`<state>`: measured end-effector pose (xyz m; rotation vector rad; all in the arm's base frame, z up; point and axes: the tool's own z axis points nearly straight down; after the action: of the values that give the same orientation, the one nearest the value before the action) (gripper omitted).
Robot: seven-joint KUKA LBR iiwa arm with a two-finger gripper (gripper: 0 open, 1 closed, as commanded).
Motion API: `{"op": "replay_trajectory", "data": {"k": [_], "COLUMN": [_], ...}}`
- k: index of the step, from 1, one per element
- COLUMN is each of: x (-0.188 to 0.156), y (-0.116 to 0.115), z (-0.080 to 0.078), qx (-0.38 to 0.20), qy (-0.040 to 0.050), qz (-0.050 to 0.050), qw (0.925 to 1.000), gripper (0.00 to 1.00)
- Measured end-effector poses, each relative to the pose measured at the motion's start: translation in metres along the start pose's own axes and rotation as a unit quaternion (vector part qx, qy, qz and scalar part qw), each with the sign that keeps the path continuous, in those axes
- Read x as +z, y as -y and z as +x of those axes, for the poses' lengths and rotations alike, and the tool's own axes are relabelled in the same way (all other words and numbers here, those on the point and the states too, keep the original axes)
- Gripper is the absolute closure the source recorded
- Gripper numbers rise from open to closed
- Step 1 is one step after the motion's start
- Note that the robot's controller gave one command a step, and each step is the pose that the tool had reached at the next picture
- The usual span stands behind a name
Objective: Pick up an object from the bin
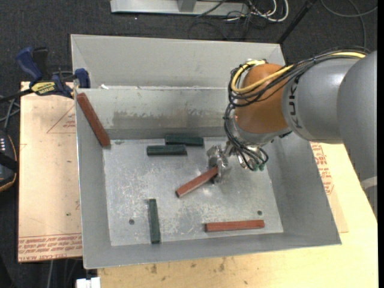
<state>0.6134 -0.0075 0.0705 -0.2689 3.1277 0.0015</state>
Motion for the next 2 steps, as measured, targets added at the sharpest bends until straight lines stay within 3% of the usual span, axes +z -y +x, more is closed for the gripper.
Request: {"op": "replay_trajectory", "data": {"k": [1,2], "x": [0.0003,-0.0002], "y": [-0.0001,-0.0001], "z": [0.0000,-0.0001], "qx": [0.000,-0.001], "qy": [0.0004,0.0001], "qz": [0.000,0.000], "qw": [1.0000,1.0000], "gripper": [0.00,1.00]}}
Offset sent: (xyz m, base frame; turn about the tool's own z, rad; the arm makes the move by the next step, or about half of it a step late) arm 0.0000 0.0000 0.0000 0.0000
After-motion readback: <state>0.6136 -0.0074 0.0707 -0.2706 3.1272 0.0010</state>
